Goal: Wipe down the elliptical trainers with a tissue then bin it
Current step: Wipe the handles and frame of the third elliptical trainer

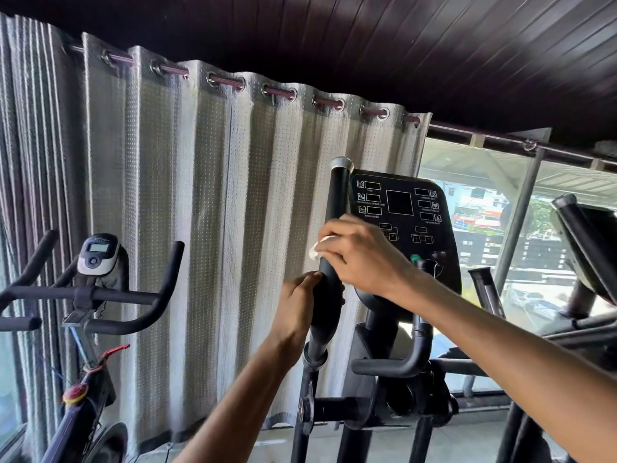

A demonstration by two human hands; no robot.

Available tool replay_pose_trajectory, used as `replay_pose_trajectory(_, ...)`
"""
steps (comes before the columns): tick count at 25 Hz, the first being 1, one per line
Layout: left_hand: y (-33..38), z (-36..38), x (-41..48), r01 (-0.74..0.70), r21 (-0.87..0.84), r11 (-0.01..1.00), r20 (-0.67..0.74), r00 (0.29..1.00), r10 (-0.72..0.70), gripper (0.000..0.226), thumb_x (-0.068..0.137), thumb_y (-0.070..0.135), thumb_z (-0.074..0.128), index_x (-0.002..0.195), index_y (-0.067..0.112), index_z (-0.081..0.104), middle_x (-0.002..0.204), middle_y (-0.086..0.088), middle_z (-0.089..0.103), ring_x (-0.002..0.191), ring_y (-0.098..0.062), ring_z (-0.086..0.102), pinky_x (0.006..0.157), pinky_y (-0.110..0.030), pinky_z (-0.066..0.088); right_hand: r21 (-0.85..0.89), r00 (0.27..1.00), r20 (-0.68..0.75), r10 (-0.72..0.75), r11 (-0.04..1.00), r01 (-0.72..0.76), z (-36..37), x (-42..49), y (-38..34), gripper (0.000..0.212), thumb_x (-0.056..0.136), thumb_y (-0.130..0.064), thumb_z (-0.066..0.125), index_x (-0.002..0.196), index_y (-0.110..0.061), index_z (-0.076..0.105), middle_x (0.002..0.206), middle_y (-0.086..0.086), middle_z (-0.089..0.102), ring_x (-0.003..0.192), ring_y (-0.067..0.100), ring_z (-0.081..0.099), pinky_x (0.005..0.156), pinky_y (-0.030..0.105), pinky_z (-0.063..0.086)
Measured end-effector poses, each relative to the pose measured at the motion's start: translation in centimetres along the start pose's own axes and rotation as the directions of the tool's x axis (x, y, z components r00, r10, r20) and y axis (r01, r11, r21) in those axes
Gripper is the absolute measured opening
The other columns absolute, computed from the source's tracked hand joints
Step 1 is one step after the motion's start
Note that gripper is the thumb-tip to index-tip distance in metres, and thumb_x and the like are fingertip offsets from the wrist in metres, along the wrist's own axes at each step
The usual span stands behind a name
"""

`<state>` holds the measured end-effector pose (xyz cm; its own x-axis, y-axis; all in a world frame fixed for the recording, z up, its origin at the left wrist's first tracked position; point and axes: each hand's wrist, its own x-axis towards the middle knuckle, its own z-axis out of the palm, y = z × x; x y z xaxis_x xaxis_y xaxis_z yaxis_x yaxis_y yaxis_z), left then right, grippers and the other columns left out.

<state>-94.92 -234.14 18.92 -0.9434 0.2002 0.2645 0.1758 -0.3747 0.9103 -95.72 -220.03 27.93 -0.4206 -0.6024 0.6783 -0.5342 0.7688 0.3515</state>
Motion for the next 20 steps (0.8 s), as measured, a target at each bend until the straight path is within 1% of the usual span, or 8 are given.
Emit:
replay_pose_trajectory(2,0.1,-0.1,0.1,0.025,0.005,1.000,0.005,1.000,-0.025,0.037,0.107,0.012,0.042,0.110,-0.017,0.064,0.103,-0.032,0.073,0.075,-0.028,0.072,0.060,-0.023,0.058,0.028,0.996,-0.083,0.044,0.999,-0.042,-0.6,0.2,0.7,0.011,0.089,-0.011,0.072,0.094,-0.013,0.081,0.093,-0.001,0.070,0.085,0.018,0.062,0.080,0.031,0.053)
replay_pose_trajectory(4,0.2,-0.1,0.2,0.029,0.016,0.999,0.005,1.000,-0.029,0.035,0.106,0.013,0.043,0.111,-0.014,0.064,0.103,-0.030,0.074,0.075,-0.029,0.072,0.058,-0.022,0.057,0.025,0.993,-0.097,0.065,0.998,-0.063,-1.2,0.5,1.7,0.012,0.090,-0.012,0.071,0.097,-0.013,0.081,0.094,-0.001,0.069,0.085,0.017,0.064,0.080,0.032,0.055)
replay_pose_trajectory(6,0.7,-0.1,0.3,0.003,0.038,0.999,0.001,1.000,-0.003,0.029,0.105,0.012,0.044,0.114,-0.003,0.067,0.104,-0.028,0.074,0.076,-0.033,0.074,0.060,-0.025,0.058,0.009,0.991,-0.119,0.057,0.998,-0.057,-1.4,0.5,2.5,0.012,0.091,-0.013,0.070,0.097,-0.012,0.081,0.095,0.000,0.070,0.083,0.017,0.065,0.077,0.035,0.057)
replay_pose_trajectory(10,2.0,0.5,1.8,-0.030,0.124,0.992,-0.045,0.998,0.036,0.023,0.099,0.017,0.051,0.098,0.024,0.073,0.094,-0.012,0.076,0.084,-0.040,0.077,0.081,-0.046,0.061,0.037,0.983,-0.174,0.058,0.998,-0.053,-1.1,0.1,3.8,0.012,0.093,-0.014,0.069,0.098,-0.009,0.080,0.098,0.003,0.070,0.084,0.019,0.068,0.076,0.037,0.058)
replay_pose_trajectory(13,2.6,1.3,3.3,-0.065,0.170,0.983,-0.065,0.995,0.077,0.030,0.078,0.039,0.056,0.098,0.030,0.075,0.093,-0.009,0.078,0.094,-0.037,0.075,0.093,-0.061,0.057,0.042,0.975,-0.193,0.105,0.994,-0.099,-1.2,1.5,4.6,0.012,0.092,-0.014,0.071,0.098,-0.010,0.080,0.097,0.003,0.071,0.081,0.018,0.067,0.073,0.038,0.058)
replay_pose_trajectory(15,2.8,1.8,4.7,-0.074,0.201,0.977,-0.085,0.992,0.093,0.040,0.066,0.051,0.054,0.096,0.032,0.074,0.094,-0.013,0.077,0.096,-0.039,0.074,0.093,-0.065,0.055,0.023,0.995,-0.100,-0.018,1.000,0.020,-1.1,2.5,5.0,0.012,0.092,-0.017,0.072,0.098,-0.012,0.081,0.097,0.001,0.070,0.084,0.016,0.066,0.078,0.032,0.056)
replay_pose_trajectory(17,3.2,2.5,6.2,-0.089,0.249,0.964,-0.098,0.988,0.117,0.038,0.063,0.053,0.054,0.087,0.030,0.073,0.089,-0.018,0.076,0.093,-0.044,0.072,0.089,-0.069,0.054,0.003,0.998,-0.029,-0.063,0.998,0.063,-1.6,4.1,5.8,0.012,0.091,-0.017,0.073,0.098,-0.011,0.081,0.097,0.001,0.070,0.086,0.016,0.065,0.080,0.032,0.055)
replay_pose_trajectory(20,5.1,3.7,6.9,-0.109,0.291,0.951,-0.114,0.982,0.148,0.037,0.070,0.051,0.056,0.092,0.024,0.070,0.094,-0.017,0.074,0.092,-0.044,0.072,0.083,-0.067,0.058,-0.049,0.992,-0.125,-0.010,0.999,0.004,-1.2,5.7,8.0,0.013,0.091,-0.015,0.071,0.097,-0.008,0.080,0.097,0.004,0.071,0.085,0.020,0.066,0.077,0.037,0.057)
